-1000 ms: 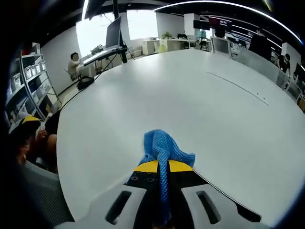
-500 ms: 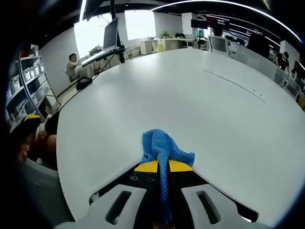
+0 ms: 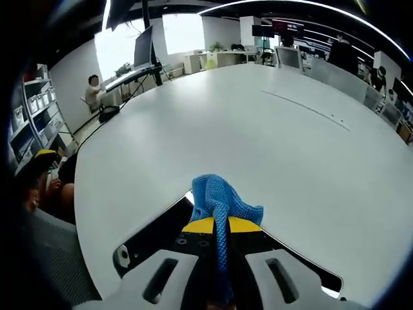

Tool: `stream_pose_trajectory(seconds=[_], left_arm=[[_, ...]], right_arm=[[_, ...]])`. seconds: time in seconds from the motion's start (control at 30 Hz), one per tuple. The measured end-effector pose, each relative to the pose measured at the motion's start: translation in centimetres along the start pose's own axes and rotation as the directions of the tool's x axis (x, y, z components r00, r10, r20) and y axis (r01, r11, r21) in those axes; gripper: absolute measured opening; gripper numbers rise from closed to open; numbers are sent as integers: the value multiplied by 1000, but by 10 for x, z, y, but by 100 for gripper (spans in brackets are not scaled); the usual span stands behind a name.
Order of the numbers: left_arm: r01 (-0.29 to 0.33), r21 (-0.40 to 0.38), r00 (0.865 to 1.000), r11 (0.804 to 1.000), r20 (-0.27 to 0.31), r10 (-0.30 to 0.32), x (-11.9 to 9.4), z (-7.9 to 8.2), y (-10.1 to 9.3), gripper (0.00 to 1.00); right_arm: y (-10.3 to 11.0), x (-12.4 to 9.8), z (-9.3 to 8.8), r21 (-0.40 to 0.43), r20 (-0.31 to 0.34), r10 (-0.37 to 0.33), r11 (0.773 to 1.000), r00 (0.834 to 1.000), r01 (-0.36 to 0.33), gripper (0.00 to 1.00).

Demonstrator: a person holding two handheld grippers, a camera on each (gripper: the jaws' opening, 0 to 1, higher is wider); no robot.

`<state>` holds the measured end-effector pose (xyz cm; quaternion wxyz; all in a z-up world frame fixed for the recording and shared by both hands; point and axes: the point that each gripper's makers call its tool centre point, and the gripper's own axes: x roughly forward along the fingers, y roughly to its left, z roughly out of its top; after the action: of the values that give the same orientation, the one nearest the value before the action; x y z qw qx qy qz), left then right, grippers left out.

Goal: Wipe the mirror surface with the cleaning cloth until all visible marks leave the cleaned area.

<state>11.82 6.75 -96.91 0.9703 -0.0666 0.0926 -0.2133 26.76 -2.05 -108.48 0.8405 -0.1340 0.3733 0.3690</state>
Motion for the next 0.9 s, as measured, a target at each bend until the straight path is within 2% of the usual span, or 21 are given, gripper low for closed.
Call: stream_pose_trajectory(seconds=[0.3, 0.9], left_arm=[[1, 0, 1000, 1000, -2, -1, 0, 0, 0, 76], [5, -1, 1000, 1000, -4, -5, 0, -1, -1, 75]], right_arm=[[-4, -7, -5, -2, -4, -17, 1000, 1000, 17, 0], [-6, -8, -6, 13, 5, -23, 1000, 1000, 23, 0]])
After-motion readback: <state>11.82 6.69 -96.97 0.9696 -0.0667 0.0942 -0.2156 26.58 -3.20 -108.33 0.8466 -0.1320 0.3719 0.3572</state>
